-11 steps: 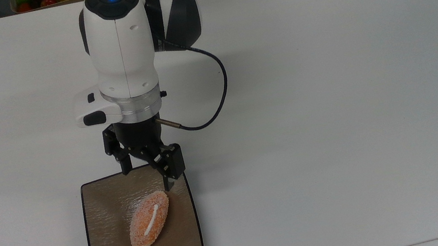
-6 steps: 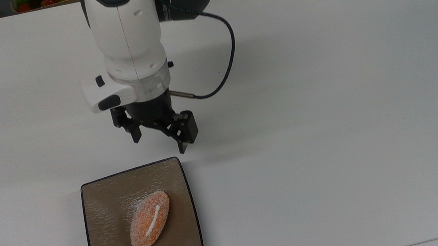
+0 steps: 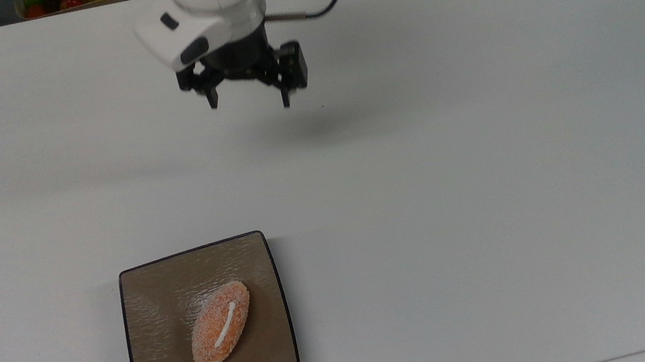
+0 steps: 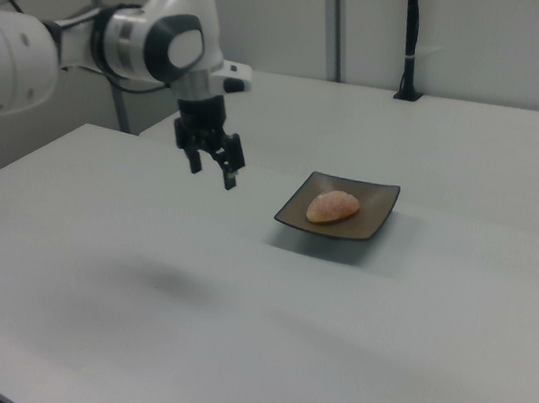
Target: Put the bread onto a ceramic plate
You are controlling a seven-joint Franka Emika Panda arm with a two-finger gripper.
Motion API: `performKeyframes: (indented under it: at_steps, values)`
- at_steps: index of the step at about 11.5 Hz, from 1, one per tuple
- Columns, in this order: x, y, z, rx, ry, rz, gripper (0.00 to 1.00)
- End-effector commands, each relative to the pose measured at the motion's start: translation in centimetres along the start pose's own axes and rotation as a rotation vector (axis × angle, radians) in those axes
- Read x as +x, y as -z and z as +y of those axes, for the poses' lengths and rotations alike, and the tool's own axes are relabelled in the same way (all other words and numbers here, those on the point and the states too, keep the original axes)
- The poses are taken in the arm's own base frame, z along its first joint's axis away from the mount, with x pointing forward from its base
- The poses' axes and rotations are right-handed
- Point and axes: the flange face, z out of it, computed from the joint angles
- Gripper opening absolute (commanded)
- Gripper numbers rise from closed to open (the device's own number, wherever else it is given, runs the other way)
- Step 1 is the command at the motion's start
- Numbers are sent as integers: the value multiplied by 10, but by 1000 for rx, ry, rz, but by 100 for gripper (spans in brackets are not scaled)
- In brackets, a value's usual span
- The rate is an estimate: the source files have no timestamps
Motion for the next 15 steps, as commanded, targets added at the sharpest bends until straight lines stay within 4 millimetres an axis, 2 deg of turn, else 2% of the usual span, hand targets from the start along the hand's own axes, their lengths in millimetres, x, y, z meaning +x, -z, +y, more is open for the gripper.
performKeyframes:
  at_steps: [1, 3, 7, 10, 15]
  values:
    - [-47, 17, -7, -7, 125, -22, 100]
    - [-52, 23, 0, -13, 164, -11, 100]
    - [-51, 44, 17, -9, 121, 45, 100]
    - [-61, 40, 15, 31, 112, 31, 100]
    - [-59, 39, 15, 45, 108, 43, 100]
